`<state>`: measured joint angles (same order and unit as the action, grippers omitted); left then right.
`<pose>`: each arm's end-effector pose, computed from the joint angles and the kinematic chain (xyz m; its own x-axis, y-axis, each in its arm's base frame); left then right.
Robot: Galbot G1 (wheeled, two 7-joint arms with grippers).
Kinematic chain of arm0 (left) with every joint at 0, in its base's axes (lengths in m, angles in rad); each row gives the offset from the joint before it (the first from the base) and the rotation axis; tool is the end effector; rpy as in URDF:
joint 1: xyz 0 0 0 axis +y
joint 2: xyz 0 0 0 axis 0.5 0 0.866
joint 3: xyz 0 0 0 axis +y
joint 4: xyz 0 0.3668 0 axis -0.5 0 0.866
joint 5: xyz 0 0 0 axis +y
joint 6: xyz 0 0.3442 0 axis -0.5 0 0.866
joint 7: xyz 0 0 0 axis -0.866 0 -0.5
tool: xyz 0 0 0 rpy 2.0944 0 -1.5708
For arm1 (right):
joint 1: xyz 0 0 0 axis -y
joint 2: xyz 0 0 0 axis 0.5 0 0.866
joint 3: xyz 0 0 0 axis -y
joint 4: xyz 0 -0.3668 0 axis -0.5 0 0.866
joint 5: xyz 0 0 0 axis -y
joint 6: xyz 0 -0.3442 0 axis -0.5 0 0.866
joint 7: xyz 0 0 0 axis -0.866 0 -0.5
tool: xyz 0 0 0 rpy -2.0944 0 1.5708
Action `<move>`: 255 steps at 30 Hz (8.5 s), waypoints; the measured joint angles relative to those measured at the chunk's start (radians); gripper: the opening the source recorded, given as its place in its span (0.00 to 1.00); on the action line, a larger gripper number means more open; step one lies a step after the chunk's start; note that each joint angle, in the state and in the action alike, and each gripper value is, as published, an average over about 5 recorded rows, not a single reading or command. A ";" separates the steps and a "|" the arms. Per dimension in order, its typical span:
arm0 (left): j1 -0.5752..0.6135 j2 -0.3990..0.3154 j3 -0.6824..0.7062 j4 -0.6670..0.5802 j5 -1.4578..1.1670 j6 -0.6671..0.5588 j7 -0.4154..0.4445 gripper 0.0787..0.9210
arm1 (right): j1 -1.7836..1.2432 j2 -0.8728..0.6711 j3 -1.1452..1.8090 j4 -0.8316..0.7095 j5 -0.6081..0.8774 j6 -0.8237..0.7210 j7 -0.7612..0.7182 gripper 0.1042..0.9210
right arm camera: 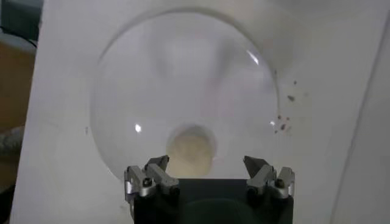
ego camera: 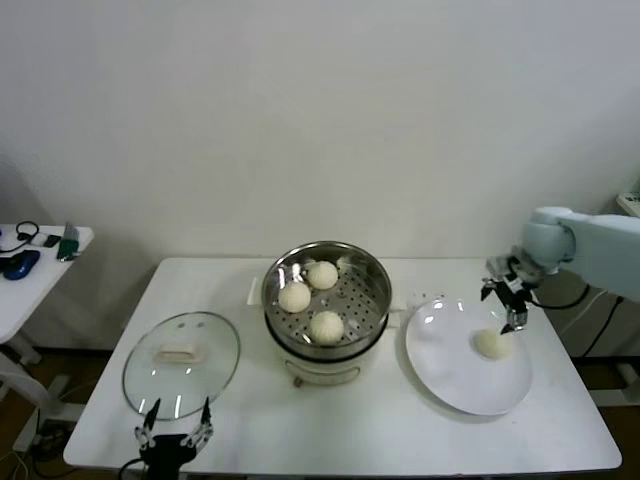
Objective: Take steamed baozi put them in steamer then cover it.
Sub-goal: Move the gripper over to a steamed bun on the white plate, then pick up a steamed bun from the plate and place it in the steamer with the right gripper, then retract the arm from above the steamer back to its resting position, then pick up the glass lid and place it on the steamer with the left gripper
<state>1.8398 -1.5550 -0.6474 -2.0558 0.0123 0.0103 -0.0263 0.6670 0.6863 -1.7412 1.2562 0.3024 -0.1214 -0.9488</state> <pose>0.0656 0.0409 -0.3596 -0.9441 -0.1288 0.3035 -0.0966 0.9882 0.1187 0.5194 -0.2067 -0.1365 -0.1161 0.0387 0.9925 -0.9816 -0.1571 -0.1087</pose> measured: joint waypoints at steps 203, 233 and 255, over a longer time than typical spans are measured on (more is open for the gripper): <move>-0.550 0.321 0.024 0.717 1.380 -0.034 -0.316 0.38 | -2.376 0.580 2.469 0.496 0.123 0.499 0.868 0.88; -0.558 0.574 0.123 0.120 0.945 0.396 0.007 0.09 | -2.355 0.587 2.482 0.482 0.054 0.454 0.936 0.88; -0.876 0.220 0.740 0.084 1.342 0.706 0.309 0.09 | -2.319 0.545 2.475 0.426 0.066 0.492 0.951 0.88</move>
<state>0.9639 -1.3351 0.0928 -1.9718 1.3539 0.7162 0.2828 -1.6520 1.2312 0.7334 1.6824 0.3683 0.3706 0.0021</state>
